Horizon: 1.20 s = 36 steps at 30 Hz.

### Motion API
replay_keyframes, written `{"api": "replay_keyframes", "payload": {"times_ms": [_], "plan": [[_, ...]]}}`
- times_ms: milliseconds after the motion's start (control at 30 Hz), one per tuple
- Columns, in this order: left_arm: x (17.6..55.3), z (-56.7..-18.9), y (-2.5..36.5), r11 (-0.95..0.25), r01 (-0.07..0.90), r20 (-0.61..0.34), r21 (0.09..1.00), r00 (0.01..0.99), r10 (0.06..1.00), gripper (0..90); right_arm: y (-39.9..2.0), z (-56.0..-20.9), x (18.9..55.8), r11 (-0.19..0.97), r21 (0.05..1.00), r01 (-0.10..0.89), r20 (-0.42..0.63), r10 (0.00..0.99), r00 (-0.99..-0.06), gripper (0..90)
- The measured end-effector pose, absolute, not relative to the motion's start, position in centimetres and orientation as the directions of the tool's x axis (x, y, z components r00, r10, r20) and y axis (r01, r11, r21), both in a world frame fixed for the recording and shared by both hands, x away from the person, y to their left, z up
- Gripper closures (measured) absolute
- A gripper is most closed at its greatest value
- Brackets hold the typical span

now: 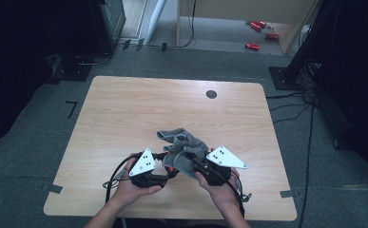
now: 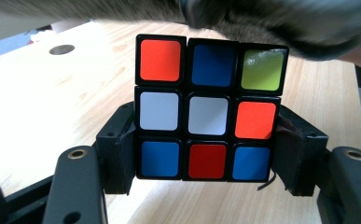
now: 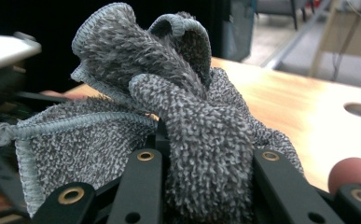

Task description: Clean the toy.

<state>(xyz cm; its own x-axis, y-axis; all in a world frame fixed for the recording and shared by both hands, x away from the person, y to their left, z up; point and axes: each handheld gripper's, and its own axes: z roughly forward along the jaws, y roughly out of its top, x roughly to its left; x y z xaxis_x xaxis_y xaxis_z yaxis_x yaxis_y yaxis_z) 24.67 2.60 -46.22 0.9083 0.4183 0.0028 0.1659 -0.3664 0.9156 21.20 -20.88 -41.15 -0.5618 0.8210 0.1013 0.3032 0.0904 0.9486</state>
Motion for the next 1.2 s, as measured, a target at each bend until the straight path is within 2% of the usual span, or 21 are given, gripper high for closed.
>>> {"api": "replay_keyframes", "payload": {"times_ms": [200,567,767,900,1200], "plan": [[24.2,-46.0,2.3,-0.363,0.151,0.009,0.919,0.915,0.403,34.6,-19.6,-41.5,20.8,0.126,0.95,0.287,0.074,0.801,-0.594,73.6],[24.7,-45.8,3.2,-0.35,0.154,0.009,0.924,0.906,0.424,34.5,-21.5,-42.9,22.2,0.107,0.932,0.346,0.088,0.86,-0.503,73.6],[24.5,-46.2,2.7,-0.374,0.149,0.022,0.915,0.909,0.416,34.5,-20.3,-41.3,20.6,0.089,0.958,0.271,0.082,0.825,-0.56,73.6],[24.3,-45.8,2.7,-0.352,0.143,0.011,0.925,0.916,0.401,34.5,-19.3,-41.4,20.1,0.12,0.96,0.253,0.055,0.805,-0.59,73.5],[24.6,-45.7,3.5,-0.336,0.145,0.007,0.931,0.911,0.412,34.5,-20.8,-43.3,21.6,0.115,0.943,0.313,0.066,0.855,-0.514,73.8]]}}
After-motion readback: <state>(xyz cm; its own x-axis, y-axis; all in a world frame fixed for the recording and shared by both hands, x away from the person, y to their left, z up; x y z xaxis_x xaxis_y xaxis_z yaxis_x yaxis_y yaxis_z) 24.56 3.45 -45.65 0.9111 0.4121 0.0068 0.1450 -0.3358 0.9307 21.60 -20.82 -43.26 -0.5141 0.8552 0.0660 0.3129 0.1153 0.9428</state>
